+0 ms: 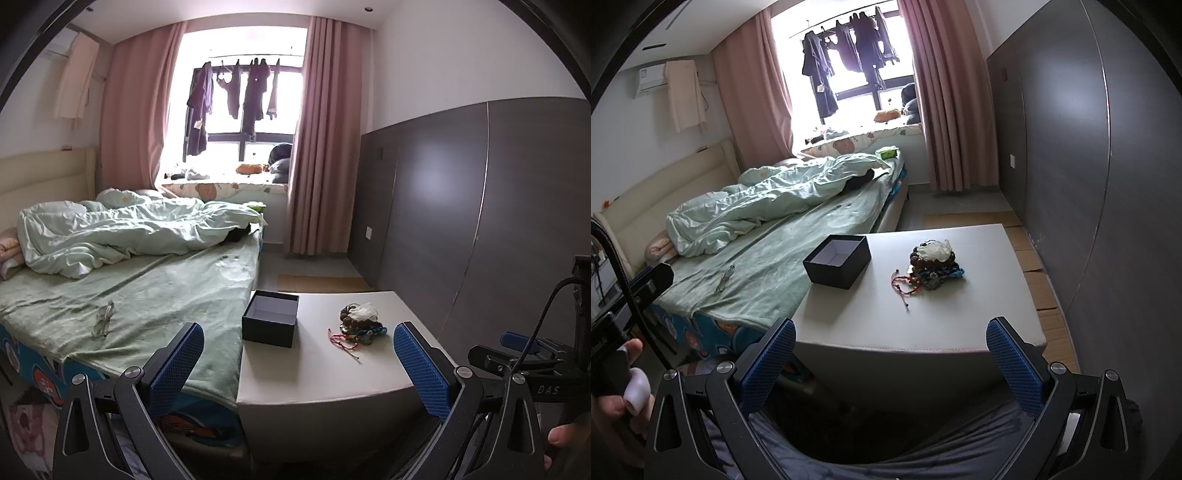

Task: Organize jewelry

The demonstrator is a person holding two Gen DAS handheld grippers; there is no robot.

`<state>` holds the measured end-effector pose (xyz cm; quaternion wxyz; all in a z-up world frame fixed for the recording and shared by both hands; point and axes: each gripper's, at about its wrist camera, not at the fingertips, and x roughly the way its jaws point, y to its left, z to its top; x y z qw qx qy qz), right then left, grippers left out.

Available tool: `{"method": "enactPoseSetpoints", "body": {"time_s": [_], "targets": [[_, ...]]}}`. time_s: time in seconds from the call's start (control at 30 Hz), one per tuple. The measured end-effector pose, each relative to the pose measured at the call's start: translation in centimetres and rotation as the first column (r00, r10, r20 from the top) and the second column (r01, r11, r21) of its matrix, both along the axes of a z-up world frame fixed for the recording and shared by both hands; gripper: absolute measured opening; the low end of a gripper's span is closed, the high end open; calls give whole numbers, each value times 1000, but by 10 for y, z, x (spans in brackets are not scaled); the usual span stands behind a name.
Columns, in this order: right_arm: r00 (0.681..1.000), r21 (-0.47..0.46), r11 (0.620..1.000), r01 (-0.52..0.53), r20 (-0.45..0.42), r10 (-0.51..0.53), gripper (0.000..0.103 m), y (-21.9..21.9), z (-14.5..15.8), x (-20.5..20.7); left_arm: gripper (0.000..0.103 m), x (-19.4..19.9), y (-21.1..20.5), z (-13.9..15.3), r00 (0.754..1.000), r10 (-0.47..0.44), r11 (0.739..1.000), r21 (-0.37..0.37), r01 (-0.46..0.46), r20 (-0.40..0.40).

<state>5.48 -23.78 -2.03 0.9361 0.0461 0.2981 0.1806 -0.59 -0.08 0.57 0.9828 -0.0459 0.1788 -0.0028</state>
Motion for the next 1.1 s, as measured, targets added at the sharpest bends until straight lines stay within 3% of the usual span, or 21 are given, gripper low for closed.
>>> {"method": "enactPoseSetpoints", "body": {"time_s": [1.1], "targets": [[1000, -2, 1000, 1, 6, -1, 103, 2, 4, -3, 103, -2, 1, -7, 1000, -4, 1000, -14, 4, 8]]}}
